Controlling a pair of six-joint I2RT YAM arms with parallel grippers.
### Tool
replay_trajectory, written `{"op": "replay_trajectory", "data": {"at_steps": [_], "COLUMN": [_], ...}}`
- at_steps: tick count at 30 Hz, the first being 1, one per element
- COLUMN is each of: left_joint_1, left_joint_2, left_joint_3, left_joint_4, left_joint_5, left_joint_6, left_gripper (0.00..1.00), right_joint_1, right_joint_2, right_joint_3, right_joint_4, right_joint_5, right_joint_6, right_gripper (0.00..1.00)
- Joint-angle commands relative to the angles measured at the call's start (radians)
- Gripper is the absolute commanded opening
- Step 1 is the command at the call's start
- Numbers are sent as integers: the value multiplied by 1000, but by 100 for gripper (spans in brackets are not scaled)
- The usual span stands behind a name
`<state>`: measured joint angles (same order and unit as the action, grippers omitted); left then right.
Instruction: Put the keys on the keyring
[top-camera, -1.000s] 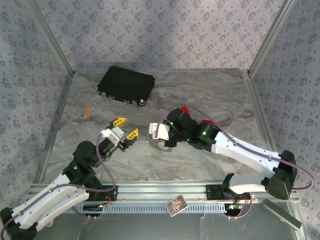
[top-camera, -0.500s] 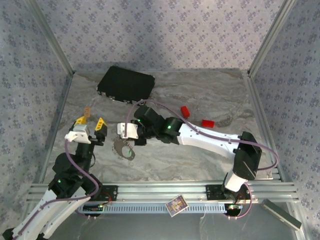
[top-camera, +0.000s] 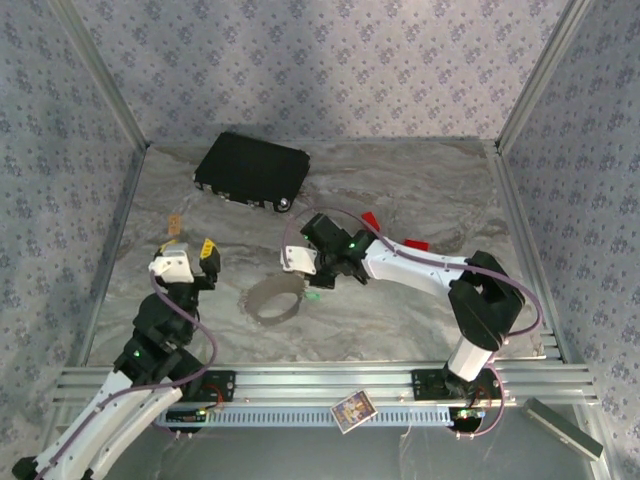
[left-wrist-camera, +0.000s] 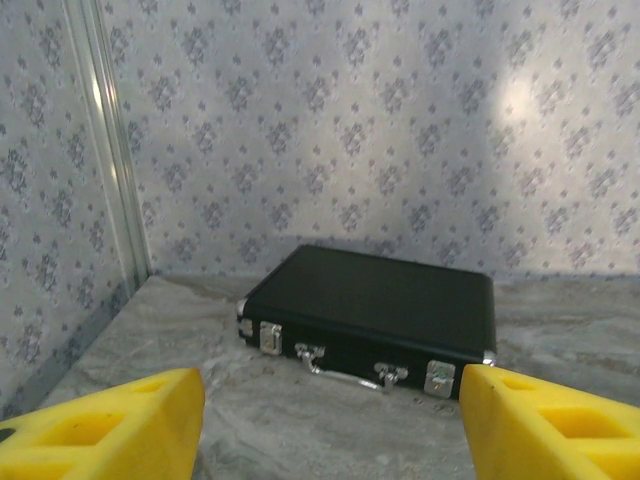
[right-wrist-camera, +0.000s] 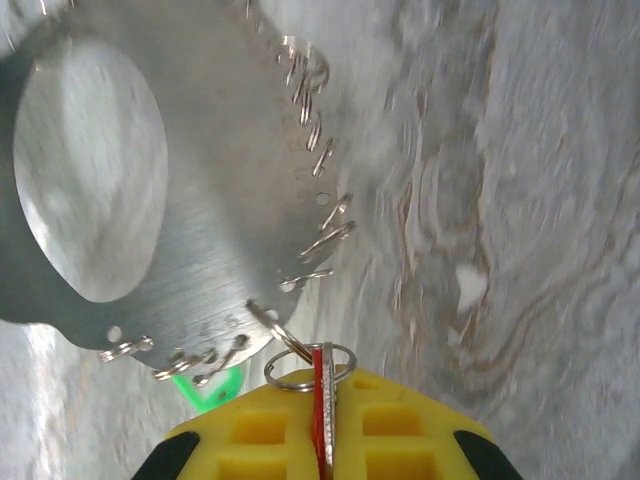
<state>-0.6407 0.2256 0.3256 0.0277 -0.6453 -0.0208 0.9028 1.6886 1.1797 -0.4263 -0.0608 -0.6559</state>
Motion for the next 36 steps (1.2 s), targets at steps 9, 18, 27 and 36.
{"op": "replay_trajectory", "data": {"at_steps": [9,18,27,36], "left_joint_1": [112,152,257,418], "left_joint_2": [159,251,437,672], "left_joint_3": [-16,-36,-12,-29], "left_joint_4": [97,142,247,398], "left_joint_5": [129,151,321,332], "left_joint_6": [-60,-67,-2,-18], "left_gripper": [71,82,100,100], "right_joint_1": [-13,-59,-259,-735], "right_joint_2": [60,61,-332,-618], "right_joint_3": [-99,-147,-316,-750], "right_joint_4": [-109,-69,159,803], "right_joint_5": [354,383,159,130], "right_joint_6": [-94,-81,152,492], "right_gripper": [6,30,37,49]}}
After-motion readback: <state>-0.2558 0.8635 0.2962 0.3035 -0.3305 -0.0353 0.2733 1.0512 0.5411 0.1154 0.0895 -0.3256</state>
